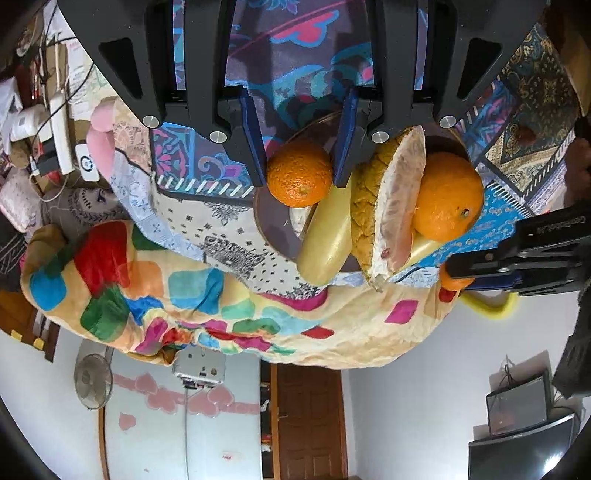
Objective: Organize fruits
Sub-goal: 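Lower both tangerines onto the plate and open both tools, then grasp a dark brown date with the left tool while the right tool grasps another date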
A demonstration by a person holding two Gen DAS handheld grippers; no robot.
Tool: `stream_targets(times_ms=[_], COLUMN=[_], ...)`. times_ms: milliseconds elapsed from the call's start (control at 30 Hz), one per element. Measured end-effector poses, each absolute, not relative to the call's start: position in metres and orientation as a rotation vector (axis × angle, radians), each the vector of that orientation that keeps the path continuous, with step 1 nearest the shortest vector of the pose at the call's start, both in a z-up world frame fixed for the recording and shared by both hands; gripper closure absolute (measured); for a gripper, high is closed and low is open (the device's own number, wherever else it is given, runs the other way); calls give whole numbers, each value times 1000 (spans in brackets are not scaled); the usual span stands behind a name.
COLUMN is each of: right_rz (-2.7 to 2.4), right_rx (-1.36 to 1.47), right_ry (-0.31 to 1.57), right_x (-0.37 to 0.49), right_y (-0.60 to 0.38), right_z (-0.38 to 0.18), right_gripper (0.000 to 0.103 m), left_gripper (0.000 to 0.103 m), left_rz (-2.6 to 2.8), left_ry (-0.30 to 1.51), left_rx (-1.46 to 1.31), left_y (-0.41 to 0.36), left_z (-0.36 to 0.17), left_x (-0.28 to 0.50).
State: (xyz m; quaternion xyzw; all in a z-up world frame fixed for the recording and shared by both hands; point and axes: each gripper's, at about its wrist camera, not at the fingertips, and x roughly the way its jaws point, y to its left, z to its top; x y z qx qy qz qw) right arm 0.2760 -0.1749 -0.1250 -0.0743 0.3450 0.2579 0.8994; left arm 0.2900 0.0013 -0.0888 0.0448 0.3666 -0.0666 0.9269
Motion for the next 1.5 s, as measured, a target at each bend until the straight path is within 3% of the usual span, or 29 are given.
stream_targets(times_ms=[467, 533, 600, 667, 800, 1500], right_rz=[546, 546, 540, 532, 519, 536], right_rx=[-182, -182, -180, -175, -172, -105], right_ry=[750, 749, 751, 753, 738, 563], right_x=[283, 283, 284, 284, 280, 185], right_y=[-173, -173, -173, -174, -178, -185], right_z=[-130, -129, -129, -129, -125, -53], right_gripper=[69, 69, 68, 65, 58, 58], left_gripper=[69, 66, 53, 48, 46, 42], left_rz=[-130, -124, -100, -91, -113, -80], left_ry=[788, 790, 786, 781, 782, 603], left_rx=[87, 86, 91, 84, 57, 10], left_y=[-4, -3, -2, 1, 5, 4], left_z=[-106, -106, -105, -105, -100, -37], left_x=[308, 309, 309, 309, 304, 175])
